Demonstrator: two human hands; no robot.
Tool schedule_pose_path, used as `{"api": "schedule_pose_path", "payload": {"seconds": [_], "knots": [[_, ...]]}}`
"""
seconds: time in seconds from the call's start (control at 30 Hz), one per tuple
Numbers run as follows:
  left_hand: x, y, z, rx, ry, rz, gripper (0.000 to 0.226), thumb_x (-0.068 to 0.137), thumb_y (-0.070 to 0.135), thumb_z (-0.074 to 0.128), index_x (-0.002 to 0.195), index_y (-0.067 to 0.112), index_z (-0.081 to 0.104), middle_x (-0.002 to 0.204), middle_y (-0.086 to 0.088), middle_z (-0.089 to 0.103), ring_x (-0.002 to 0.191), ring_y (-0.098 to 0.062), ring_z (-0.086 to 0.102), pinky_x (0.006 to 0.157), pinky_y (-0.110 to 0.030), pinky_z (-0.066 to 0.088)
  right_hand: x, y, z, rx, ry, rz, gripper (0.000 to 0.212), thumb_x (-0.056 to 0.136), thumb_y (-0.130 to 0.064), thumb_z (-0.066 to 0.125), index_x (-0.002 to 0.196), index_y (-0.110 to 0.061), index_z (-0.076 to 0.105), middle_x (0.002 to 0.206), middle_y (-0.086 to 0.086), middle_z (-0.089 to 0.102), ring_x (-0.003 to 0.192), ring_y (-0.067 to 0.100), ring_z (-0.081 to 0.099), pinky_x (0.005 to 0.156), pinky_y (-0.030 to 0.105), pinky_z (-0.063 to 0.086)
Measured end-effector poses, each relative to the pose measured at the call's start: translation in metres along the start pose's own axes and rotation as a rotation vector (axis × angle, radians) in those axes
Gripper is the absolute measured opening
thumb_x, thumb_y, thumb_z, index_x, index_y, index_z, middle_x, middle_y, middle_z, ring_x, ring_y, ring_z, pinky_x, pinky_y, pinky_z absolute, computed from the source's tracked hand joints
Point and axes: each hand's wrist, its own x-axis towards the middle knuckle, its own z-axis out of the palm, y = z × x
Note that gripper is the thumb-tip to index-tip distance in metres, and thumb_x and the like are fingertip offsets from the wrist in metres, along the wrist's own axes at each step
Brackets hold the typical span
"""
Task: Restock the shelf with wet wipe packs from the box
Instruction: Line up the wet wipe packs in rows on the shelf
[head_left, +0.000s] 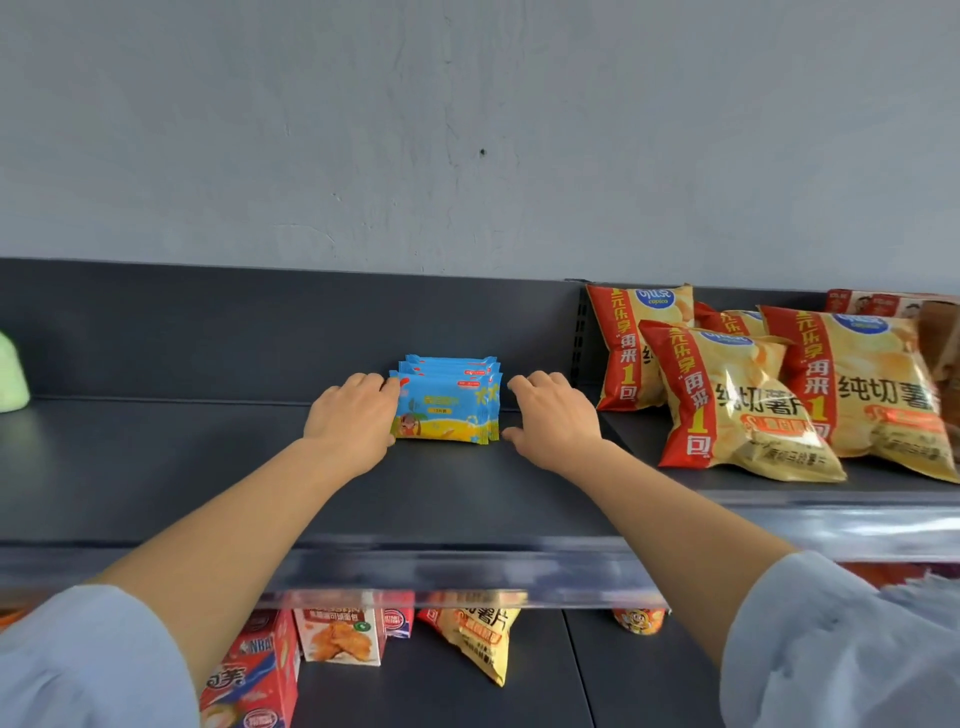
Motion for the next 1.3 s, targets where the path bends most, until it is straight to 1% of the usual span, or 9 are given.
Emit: {"api": "schedule_pose_path", "payload": {"seconds": [0.17, 0.33, 0.4, 0.5, 0.67, 0.83, 1.0, 1.13, 1.3], "knots": [[-0.025, 0.006, -0.017, 0.003, 0.017, 0.026, 0.046, 0.090, 0.036, 0.062, 0.128, 0.014, 0.047, 0.123, -0.002, 0.054, 0.116, -0.019, 0.050, 0.089, -0.033, 0.045, -0.028, -0.004, -0.020, -0.020, -0.016, 0.038, 0.052, 0.088, -0.039, 0.063, 0.130, -0.016, 0.045, 0.125, 0.005, 0.053, 0.118, 0.025, 0.046, 0.087, 0.036, 0.046], [-0.059, 0.010, -0.033, -0.044, 0.037, 0.078, 0.035, 0.091, 0.036, 0.059, 0.116, 0.014, 0.051, 0.112, -0.001, 0.054, 0.106, -0.018, 0.050, 0.079, -0.031, 0.044, -0.071, -0.012, -0.038, -0.062, -0.046, 0.111, 0.051, 0.089, -0.040, 0.062, 0.130, -0.016, 0.044, 0.124, 0.007, 0.052, 0.119, 0.026, 0.045, 0.086, 0.035, 0.043], [-0.076, 0.012, -0.038, -0.087, 0.044, 0.103, 0.034, 0.091, 0.036, 0.059, 0.116, 0.014, 0.051, 0.112, -0.001, 0.054, 0.107, -0.019, 0.050, 0.079, -0.032, 0.044, -0.091, -0.016, -0.046, -0.067, -0.062, 0.146, 0.051, 0.090, -0.039, 0.061, 0.132, -0.016, 0.043, 0.125, 0.007, 0.052, 0.120, 0.026, 0.044, 0.087, 0.036, 0.043], [-0.102, 0.017, -0.045, -0.148, 0.064, 0.145, 0.040, 0.090, 0.036, 0.061, 0.122, 0.014, 0.051, 0.119, -0.003, 0.055, 0.112, -0.020, 0.049, 0.082, -0.033, 0.044, -0.126, -0.024, -0.058, -0.085, -0.062, 0.186, 0.048, 0.090, -0.037, 0.061, 0.131, -0.017, 0.044, 0.124, 0.006, 0.052, 0.120, 0.026, 0.044, 0.089, 0.036, 0.044], [-0.144, 0.039, -0.055, -0.193, 0.087, 0.245, 0.031, 0.090, 0.035, 0.061, 0.112, 0.014, 0.053, 0.117, -0.003, 0.055, 0.112, -0.022, 0.050, 0.082, -0.034, 0.045, -0.190, -0.029, -0.073, -0.113, -0.081, 0.259, 0.042, 0.090, -0.030, 0.060, 0.127, -0.018, 0.047, 0.121, 0.004, 0.053, 0.119, 0.026, 0.044, 0.088, 0.035, 0.044], [-0.184, 0.071, -0.060, -0.213, 0.078, 0.356, 0.032, 0.091, 0.033, 0.059, 0.116, 0.015, 0.052, 0.118, -0.003, 0.054, 0.115, -0.022, 0.049, 0.084, -0.033, 0.044, -0.255, -0.023, -0.080, -0.149, -0.135, 0.356, 0.038, 0.089, -0.030, 0.059, 0.123, -0.018, 0.049, 0.123, 0.007, 0.053, 0.120, 0.028, 0.043, 0.090, 0.037, 0.042], [-0.218, 0.114, -0.048, -0.241, -0.006, 0.430, 0.032, 0.091, 0.031, 0.059, 0.117, 0.015, 0.051, 0.120, -0.004, 0.053, 0.116, -0.023, 0.047, 0.085, -0.036, 0.044, -0.322, -0.007, -0.078, -0.172, -0.189, 0.424, 0.044, 0.090, -0.033, 0.060, 0.129, -0.017, 0.047, 0.123, 0.007, 0.053, 0.120, 0.029, 0.044, 0.090, 0.039, 0.044], [-0.240, 0.157, -0.034, -0.293, -0.062, 0.485, 0.032, 0.089, 0.033, 0.062, 0.114, 0.015, 0.054, 0.120, -0.004, 0.054, 0.118, -0.023, 0.047, 0.087, -0.037, 0.045, -0.371, 0.014, -0.070, -0.175, -0.232, 0.486, 0.039, 0.091, -0.035, 0.058, 0.125, -0.017, 0.050, 0.122, 0.006, 0.054, 0.119, 0.027, 0.045, 0.091, 0.038, 0.044], [-0.271, 0.220, -0.016, -0.294, -0.125, 0.587, 0.026, 0.092, 0.033, 0.058, 0.110, 0.016, 0.051, 0.115, -0.002, 0.053, 0.114, -0.022, 0.048, 0.086, -0.035, 0.044, -0.429, 0.047, -0.051, -0.160, -0.279, 0.534, 0.030, 0.091, -0.028, 0.057, 0.119, -0.017, 0.054, 0.115, 0.005, 0.057, 0.114, 0.026, 0.048, 0.080, 0.036, 0.046]]}}
